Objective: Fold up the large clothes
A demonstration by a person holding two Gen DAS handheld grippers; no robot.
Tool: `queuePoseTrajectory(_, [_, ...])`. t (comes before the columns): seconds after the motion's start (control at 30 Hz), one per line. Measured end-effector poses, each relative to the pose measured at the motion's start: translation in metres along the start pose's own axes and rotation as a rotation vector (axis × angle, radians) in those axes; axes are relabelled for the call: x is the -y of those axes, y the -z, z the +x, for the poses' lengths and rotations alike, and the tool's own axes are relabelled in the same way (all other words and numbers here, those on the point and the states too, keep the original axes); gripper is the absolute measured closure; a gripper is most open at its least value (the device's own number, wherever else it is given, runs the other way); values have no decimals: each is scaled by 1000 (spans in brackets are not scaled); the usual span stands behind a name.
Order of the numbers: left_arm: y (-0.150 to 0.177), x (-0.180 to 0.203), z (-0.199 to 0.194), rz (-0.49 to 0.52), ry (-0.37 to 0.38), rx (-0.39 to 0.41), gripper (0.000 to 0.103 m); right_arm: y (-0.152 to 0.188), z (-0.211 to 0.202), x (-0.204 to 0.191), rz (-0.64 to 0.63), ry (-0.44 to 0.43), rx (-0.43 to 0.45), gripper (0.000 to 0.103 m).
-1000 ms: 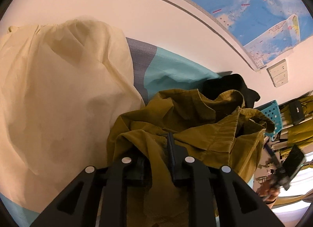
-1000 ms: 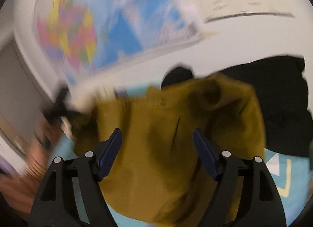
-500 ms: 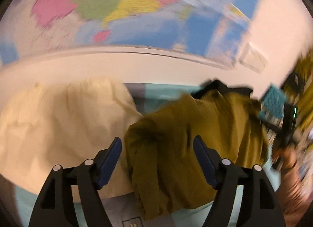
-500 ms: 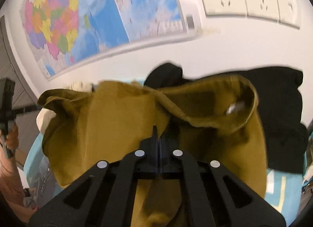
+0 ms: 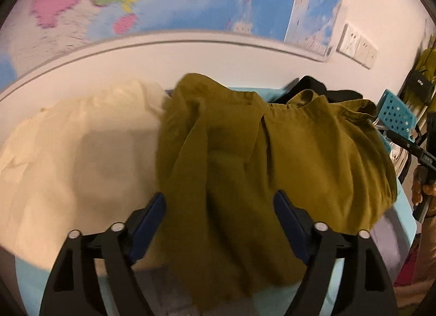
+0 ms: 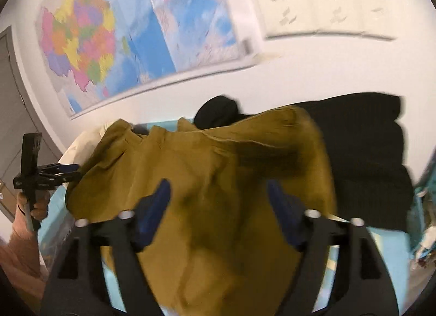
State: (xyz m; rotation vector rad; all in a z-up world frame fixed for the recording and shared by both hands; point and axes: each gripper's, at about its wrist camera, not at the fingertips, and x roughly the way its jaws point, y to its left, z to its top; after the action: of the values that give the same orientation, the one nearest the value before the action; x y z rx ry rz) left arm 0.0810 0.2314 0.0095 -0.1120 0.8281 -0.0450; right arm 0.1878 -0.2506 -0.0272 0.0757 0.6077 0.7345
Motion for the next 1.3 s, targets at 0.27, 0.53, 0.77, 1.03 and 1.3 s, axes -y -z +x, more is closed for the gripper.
queuePoseTrajectory(0.27, [50, -18, 7, -105, -31, -43, 21, 80, -4, 33, 150, -9, -130, 22])
queuePoseTrajectory(0.53, [53, 7, 32, -107, 23, -47, 56, 92, 8, 33, 212, -69, -117, 68])
queuePoseTrajectory(0.77, [61, 0, -8, -201, 220, -18, 81, 63, -75, 15, 160, -136, 52, 81])
queuePoseTrajectory(1.03, [111, 2, 4, -301, 404, -166, 80, 97, -85, 56, 253, -54, -59, 81])
queuePoseTrajectory(1.3, [100, 16, -26, -156, 237, -100, 60, 105, -89, 57, 240, 132, -44, 44])
